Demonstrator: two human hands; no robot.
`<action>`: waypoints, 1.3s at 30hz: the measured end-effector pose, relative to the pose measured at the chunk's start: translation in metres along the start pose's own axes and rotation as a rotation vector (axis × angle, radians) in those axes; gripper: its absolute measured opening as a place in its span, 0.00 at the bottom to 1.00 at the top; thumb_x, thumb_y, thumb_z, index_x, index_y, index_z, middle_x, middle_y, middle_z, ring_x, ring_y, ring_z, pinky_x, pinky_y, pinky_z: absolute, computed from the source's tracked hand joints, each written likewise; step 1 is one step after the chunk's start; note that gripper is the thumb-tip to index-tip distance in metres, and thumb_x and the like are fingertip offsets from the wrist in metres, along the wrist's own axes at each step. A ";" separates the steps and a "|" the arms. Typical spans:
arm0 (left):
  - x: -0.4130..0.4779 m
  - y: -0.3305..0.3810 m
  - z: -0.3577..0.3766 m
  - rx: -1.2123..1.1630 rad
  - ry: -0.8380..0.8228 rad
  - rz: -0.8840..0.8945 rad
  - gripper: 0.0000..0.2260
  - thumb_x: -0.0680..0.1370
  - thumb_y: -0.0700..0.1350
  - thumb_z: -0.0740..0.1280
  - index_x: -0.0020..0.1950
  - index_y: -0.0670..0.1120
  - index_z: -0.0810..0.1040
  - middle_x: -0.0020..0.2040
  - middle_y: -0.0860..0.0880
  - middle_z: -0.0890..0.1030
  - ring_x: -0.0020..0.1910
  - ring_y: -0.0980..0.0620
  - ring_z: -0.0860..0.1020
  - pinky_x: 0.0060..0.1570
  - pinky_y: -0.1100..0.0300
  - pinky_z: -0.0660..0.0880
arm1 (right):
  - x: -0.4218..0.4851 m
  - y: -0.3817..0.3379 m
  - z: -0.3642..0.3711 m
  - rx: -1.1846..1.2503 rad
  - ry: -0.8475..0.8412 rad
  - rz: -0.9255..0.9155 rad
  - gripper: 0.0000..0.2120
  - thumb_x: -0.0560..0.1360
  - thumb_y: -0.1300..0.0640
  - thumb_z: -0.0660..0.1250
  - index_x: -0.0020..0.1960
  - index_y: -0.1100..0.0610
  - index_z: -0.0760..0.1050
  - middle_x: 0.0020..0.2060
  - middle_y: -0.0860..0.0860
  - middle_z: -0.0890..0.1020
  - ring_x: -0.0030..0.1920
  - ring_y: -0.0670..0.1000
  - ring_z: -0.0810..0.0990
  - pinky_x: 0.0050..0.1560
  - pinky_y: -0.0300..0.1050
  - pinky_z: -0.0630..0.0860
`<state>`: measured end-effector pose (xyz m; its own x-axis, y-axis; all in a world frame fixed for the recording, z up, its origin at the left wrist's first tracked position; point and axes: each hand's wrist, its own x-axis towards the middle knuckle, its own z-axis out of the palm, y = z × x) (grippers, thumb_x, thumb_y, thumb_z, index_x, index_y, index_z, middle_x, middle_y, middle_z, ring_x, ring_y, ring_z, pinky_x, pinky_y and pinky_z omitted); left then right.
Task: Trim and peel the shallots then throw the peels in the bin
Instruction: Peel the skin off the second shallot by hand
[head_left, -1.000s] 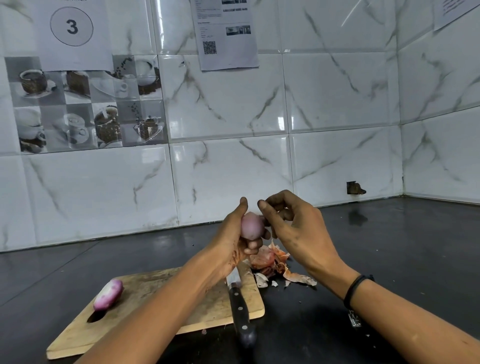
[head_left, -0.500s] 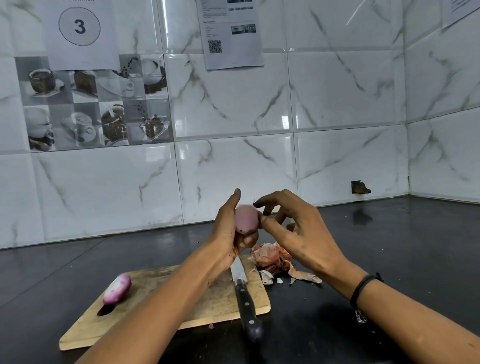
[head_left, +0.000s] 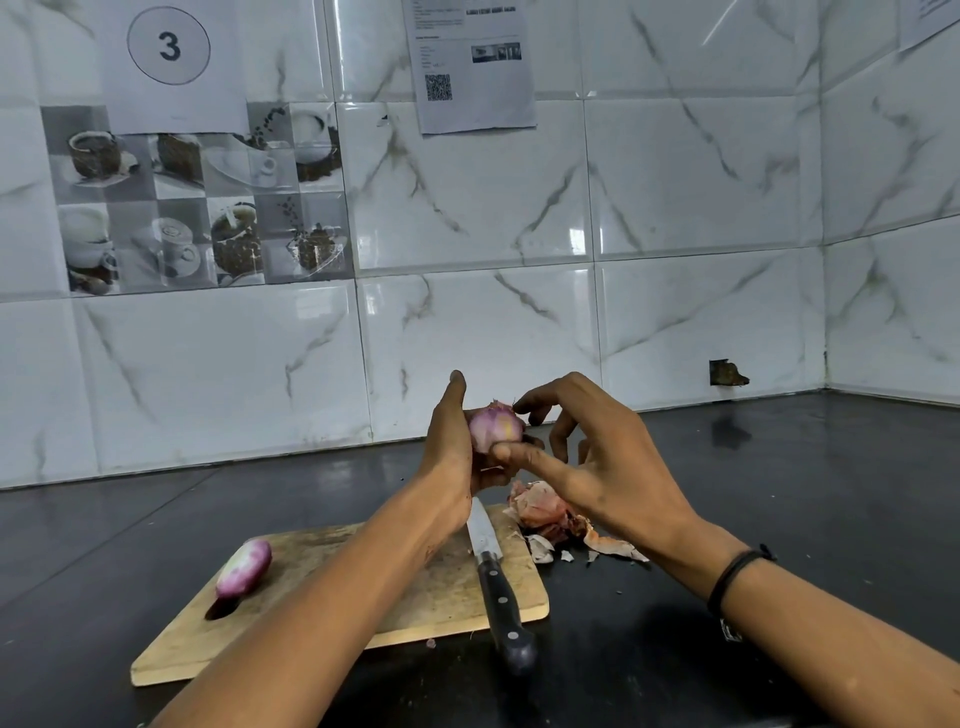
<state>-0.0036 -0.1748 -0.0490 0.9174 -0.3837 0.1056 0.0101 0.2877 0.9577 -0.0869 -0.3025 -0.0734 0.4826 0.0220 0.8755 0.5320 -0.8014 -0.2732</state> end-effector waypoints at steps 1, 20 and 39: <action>0.001 0.000 0.001 0.050 -0.009 0.019 0.33 0.82 0.66 0.52 0.40 0.39 0.80 0.28 0.43 0.78 0.23 0.47 0.74 0.21 0.65 0.66 | 0.000 0.000 -0.001 0.026 0.021 0.013 0.17 0.73 0.41 0.74 0.57 0.47 0.78 0.50 0.40 0.78 0.42 0.47 0.79 0.42 0.30 0.73; -0.006 -0.001 0.005 0.137 -0.042 0.195 0.26 0.82 0.62 0.56 0.41 0.42 0.78 0.36 0.45 0.84 0.31 0.48 0.79 0.39 0.57 0.76 | 0.001 -0.003 -0.001 0.123 -0.088 0.129 0.21 0.66 0.39 0.79 0.52 0.44 0.76 0.48 0.39 0.81 0.41 0.46 0.80 0.43 0.29 0.73; 0.001 -0.001 0.001 0.428 0.034 0.391 0.30 0.83 0.64 0.48 0.49 0.44 0.81 0.28 0.45 0.79 0.23 0.53 0.73 0.28 0.61 0.68 | 0.001 0.000 -0.004 0.065 -0.073 0.063 0.01 0.78 0.54 0.71 0.50 0.48 0.80 0.45 0.40 0.81 0.44 0.47 0.79 0.42 0.26 0.70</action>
<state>-0.0029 -0.1767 -0.0499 0.8327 -0.2898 0.4718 -0.4878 0.0193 0.8727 -0.0890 -0.3047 -0.0712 0.5648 0.0182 0.8250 0.5421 -0.7620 -0.3543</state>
